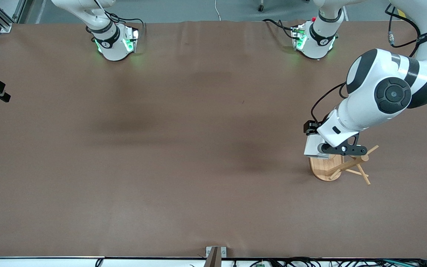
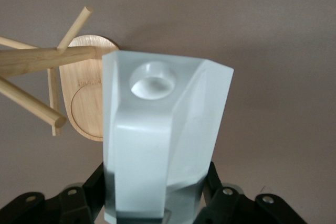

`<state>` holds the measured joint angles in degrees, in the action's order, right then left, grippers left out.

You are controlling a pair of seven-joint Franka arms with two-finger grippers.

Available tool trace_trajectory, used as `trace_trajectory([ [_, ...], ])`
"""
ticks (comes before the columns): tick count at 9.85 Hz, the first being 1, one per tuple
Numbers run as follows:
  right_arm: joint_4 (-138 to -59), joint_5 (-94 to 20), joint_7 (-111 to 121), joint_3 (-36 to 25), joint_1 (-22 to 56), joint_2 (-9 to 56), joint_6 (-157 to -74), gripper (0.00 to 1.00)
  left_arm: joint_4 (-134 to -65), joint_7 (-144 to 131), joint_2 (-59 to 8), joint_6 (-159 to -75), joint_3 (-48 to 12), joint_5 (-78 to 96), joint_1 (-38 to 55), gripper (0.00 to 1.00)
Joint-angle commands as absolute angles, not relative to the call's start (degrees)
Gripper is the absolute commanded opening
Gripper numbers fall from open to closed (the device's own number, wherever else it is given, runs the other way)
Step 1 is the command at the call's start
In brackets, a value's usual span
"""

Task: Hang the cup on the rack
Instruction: 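Slide the cup handle onto a rack peg with the left gripper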

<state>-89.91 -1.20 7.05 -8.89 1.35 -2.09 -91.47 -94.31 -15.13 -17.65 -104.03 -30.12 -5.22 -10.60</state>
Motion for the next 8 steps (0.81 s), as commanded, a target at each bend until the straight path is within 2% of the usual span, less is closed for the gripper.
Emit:
trace_trajectory([
  [1,-91.1,-0.3,4.9,-8.0,0.7,-3.3,-91.5,1.00,-102.0,-10.5,-13.8,-109.2,-26.1,-1.6,-9.1,0.19],
  [8,-90.9,-0.4,-0.4,-7.7,1.1,-3.3,-90.5,1.00,-105.6,-1.9,-12.9,-111.7,-21.0,-0.4,-7.4,0.19],
])
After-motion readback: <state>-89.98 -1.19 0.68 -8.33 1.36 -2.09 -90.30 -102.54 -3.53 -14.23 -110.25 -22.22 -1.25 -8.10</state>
